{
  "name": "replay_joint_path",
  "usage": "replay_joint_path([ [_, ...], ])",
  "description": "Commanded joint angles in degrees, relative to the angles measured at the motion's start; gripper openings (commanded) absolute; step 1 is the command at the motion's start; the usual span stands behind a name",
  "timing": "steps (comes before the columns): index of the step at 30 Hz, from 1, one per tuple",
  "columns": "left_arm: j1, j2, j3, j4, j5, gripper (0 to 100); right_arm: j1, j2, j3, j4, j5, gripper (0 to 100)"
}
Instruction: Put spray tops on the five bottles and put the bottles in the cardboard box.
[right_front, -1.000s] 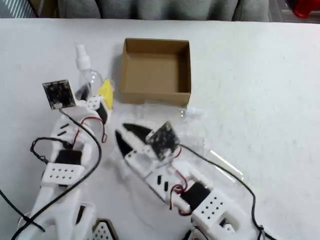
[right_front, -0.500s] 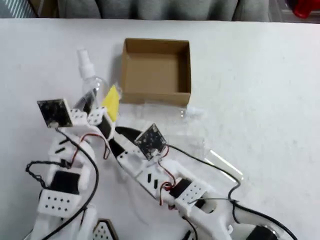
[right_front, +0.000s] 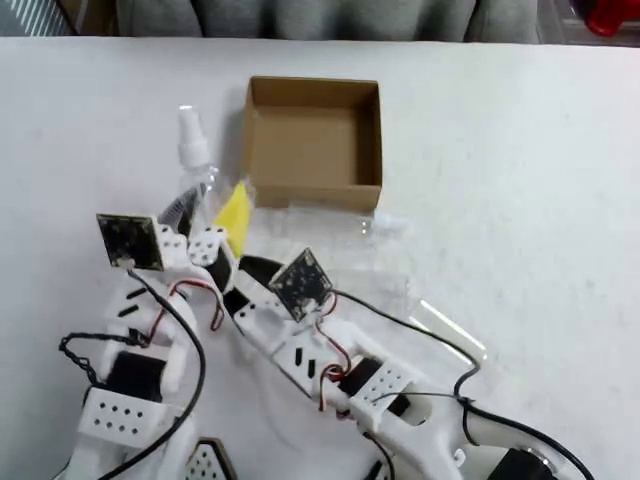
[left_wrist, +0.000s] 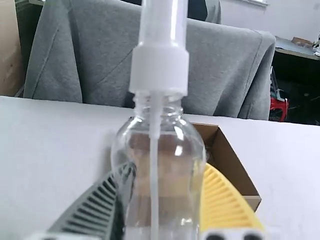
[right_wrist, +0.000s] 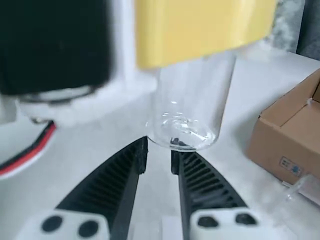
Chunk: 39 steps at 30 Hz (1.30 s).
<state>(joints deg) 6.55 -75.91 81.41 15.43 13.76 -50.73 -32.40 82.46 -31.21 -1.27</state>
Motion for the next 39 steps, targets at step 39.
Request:
replay_joint_path([
  [39, 1.2, -1.4, 3.8, -5.5, -1.4, 2, 0.0, -0.2, 0.3, -1.5, -0.1, 1.6],
])
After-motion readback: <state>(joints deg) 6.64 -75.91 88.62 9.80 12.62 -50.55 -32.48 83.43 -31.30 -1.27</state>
